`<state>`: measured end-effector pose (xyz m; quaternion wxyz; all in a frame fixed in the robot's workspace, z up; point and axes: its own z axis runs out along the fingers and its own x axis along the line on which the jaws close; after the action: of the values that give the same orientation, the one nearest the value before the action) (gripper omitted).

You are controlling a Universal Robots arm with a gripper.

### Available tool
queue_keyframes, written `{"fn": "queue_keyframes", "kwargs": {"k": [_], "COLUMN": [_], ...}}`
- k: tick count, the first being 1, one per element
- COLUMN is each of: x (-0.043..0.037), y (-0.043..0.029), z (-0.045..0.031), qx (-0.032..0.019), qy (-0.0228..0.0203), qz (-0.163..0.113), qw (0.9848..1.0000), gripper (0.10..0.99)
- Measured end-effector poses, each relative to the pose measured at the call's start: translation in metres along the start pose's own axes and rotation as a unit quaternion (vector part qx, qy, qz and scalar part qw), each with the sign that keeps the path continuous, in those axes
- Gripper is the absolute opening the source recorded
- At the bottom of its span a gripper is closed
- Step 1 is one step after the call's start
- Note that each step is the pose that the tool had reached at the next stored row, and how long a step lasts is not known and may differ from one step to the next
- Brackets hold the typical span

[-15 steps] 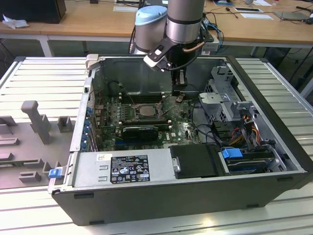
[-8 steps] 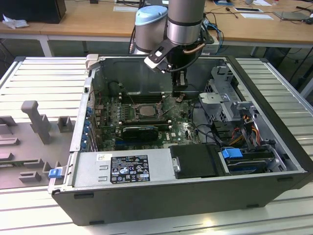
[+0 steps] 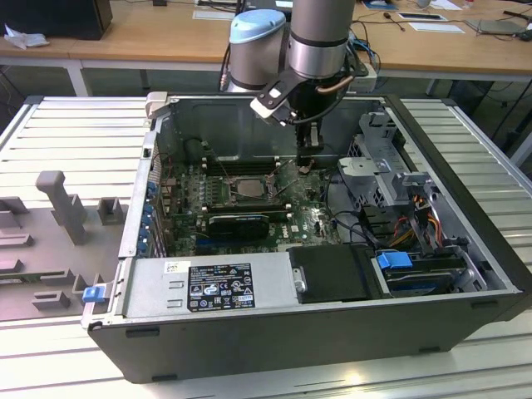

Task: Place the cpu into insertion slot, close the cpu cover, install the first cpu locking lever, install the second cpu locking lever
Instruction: 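Close the cpu cover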

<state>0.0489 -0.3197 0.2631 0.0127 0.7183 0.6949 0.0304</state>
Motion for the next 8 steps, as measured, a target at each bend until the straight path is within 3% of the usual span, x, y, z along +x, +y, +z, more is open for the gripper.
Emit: {"fn": "queue_keyframes", "kwargs": {"k": [5,8], "x": [-0.0002,-0.0007], "y": [0.0058,0.0055], "z": [0.0107,0.0147], "qx": [0.0012,0.0061], "qy": [0.0000,-0.0001], "qz": [-0.001,-0.001], "qw": [1.0000,1.0000], "gripper": [0.106,0.106]}}
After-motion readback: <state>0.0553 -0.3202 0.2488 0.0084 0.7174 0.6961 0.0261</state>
